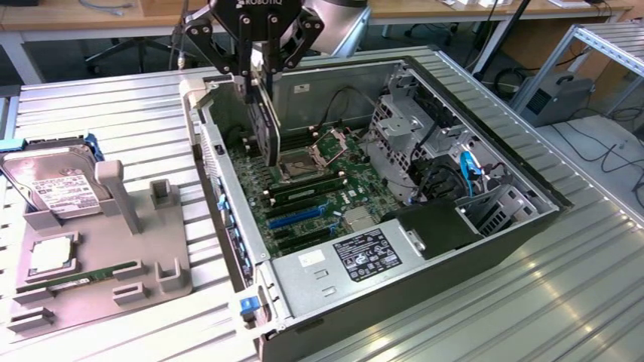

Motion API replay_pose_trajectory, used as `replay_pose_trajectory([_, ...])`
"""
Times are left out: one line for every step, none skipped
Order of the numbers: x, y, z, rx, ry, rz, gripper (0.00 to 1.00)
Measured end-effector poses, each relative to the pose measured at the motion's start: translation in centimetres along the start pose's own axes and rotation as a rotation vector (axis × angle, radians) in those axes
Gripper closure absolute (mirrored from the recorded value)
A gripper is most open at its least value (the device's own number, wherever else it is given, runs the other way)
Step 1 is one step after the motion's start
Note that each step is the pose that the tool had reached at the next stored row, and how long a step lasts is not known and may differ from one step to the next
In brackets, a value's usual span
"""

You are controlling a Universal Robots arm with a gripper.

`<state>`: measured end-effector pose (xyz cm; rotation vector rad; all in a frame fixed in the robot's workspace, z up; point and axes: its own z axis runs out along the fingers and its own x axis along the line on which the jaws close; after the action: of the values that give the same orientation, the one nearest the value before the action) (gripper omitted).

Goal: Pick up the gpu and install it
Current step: 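Pick up the gpu and move the gpu toward the slot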

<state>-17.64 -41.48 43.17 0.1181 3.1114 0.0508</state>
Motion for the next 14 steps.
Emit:
replay_pose_trajectory([-0.1,0.00,0.01,0.0000,0.0000,0.000,0.73])
replay_pose_trajectory([-0.1,0.01,0.02,0.0000,0.0000,0.000,0.73])
replay_pose_trajectory([-0.2,0.01,0.03,0.0001,0.0000,0.000,0.73])
replay_pose_trajectory([-0.3,0.02,0.04,0.0000,0.0000,0.000,0.73])
replay_pose_trajectory([-0.4,0.03,0.07,0.0000,0.0000,0.000,0.73])
replay_pose_trajectory([-0.5,0.04,0.10,0.0000,0.0000,0.000,0.73])
replay_pose_trajectory([-0.7,0.05,0.13,0.0000,0.0000,0.000,0.73])
replay_pose_trajectory([-0.8,0.05,0.15,0.0000,0.0000,0.000,0.73])
replay_pose_trajectory([-0.9,0.06,0.16,0.0000,0.0000,0.000,0.73])
replay_pose_trajectory([-1.1,0.08,0.19,0.0000,0.0000,0.000,0.73])
replay_pose_trajectory([-1.3,0.09,0.21,0.0000,0.0000,0.000,0.73])
replay_pose_trajectory([-1.4,0.10,0.23,0.0000,0.0000,0.000,0.73])
replay_pose_trajectory([-1.6,0.11,0.25,0.0000,0.0000,0.000,0.73])
replay_pose_trajectory([-1.8,0.13,0.29,0.0000,0.0000,0.000,0.73])
